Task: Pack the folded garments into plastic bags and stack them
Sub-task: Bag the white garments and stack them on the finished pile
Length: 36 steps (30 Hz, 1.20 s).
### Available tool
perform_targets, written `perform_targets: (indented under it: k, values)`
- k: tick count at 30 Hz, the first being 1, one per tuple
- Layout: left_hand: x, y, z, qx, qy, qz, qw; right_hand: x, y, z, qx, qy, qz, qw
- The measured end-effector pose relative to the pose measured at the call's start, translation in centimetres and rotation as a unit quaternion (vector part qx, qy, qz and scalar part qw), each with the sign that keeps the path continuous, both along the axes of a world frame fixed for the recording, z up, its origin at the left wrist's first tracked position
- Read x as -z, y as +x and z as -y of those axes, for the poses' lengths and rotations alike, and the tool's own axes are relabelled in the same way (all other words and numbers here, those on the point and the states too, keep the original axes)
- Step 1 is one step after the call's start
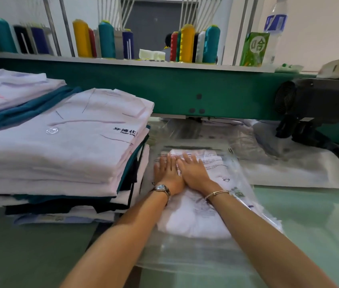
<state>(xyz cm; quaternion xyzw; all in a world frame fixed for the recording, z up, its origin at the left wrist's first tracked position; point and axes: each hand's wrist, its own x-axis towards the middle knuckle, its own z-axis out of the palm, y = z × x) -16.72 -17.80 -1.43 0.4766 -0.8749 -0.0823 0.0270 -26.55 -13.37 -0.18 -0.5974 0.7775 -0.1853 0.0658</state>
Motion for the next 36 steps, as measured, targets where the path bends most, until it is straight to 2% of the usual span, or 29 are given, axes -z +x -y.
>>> perform_targets:
  k: [3,6,12,17,20,23,25,27,28,30,33,36]
  values:
    - [0.7,0.6,0.7,-0.018,0.024,-0.068,0.997,1.0,-1.7,-0.2,0.018,0.005,-0.054,0.998]
    - [1.2,0.9,0.6,-0.031,0.022,-0.088,0.995,1.5,-3.6,-0.7,0.057,0.014,-0.082,0.995]
    - [1.1,1.6,0.6,-0.059,0.019,-0.111,0.992,1.9,-5.3,-1.5,0.171,-0.019,-0.076,0.982]
    - [0.5,2.1,0.8,-0.081,0.052,-0.11,0.989,2.0,-4.7,-1.8,0.302,-0.081,-0.017,0.95]
    - [-0.2,2.1,0.1,-0.088,0.025,-0.079,0.993,0.8,-3.9,-2.3,0.347,-0.107,-0.009,0.932]
    - [-2.3,1.9,-1.5,-0.046,-0.011,-0.067,0.997,-1.5,-2.5,-3.0,0.22,-0.109,0.001,0.969]
    - [-4.0,1.8,-3.4,0.014,-0.038,-0.01,0.999,-2.9,-0.5,-4.5,0.054,-0.061,0.1,0.992]
    - [-4.9,2.1,-6.4,0.063,-0.061,0.064,0.994,-3.6,1.7,-7.0,-0.081,0.005,0.217,0.973]
    - [-4.8,2.7,-8.0,0.079,-0.06,0.087,0.991,-3.6,2.5,-8.2,-0.111,0.025,0.234,0.966]
    - [-4.1,4.4,-10.7,0.102,-0.038,0.094,0.99,-2.7,3.2,-10.7,-0.114,0.051,0.174,0.977]
    - [-2.5,7.6,-13.1,0.1,-0.019,0.043,0.994,-0.6,2.2,-14.6,-0.105,0.085,-0.023,0.991]
    - [-1.5,9.8,-13.6,0.111,-0.03,-0.014,0.993,0.2,0.4,-17.3,-0.073,0.115,-0.093,0.986]
